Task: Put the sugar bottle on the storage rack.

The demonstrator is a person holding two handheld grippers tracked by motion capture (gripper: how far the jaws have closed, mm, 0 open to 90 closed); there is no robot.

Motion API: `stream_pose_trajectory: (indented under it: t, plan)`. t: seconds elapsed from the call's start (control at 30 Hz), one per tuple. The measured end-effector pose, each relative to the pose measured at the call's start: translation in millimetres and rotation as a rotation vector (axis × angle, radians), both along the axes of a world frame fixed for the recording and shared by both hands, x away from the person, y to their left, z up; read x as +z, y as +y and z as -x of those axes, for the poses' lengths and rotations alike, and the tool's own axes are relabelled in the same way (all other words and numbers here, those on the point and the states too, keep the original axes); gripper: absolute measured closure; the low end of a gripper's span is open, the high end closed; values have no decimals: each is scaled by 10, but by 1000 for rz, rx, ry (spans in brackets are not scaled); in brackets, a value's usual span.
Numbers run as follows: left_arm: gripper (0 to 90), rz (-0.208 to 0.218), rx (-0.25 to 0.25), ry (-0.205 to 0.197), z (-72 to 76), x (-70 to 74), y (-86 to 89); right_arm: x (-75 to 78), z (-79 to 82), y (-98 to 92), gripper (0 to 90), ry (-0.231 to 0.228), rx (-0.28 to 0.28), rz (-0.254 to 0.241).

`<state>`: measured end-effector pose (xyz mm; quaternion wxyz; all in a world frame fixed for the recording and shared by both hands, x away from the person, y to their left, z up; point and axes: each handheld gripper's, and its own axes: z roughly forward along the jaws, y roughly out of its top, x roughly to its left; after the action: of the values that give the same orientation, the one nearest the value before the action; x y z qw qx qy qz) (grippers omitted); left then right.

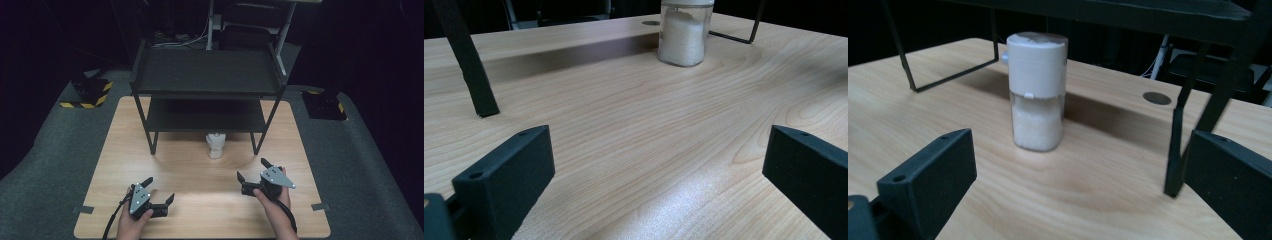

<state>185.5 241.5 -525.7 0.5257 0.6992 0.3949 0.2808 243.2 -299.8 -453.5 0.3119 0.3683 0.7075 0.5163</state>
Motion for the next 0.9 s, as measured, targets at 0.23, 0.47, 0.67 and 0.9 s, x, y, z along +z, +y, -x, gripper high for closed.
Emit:
stream_pose_trajectory:
  t: [0.23,0.47,0.67,0.9]
  plan:
    - [4,3,-4,2,-6,-1,9,-14,-230,247,8,5,19,-1]
    - [4,7,-11,4,-14,-2,23,-104,-440,558,17,2,24,10]
    - [4,8,-15,4,-17,-3,31,-191,-578,730,26,4,4,6]
    - [4,9,-16,3,-17,-5,36,-262,-700,843,27,10,-4,-11]
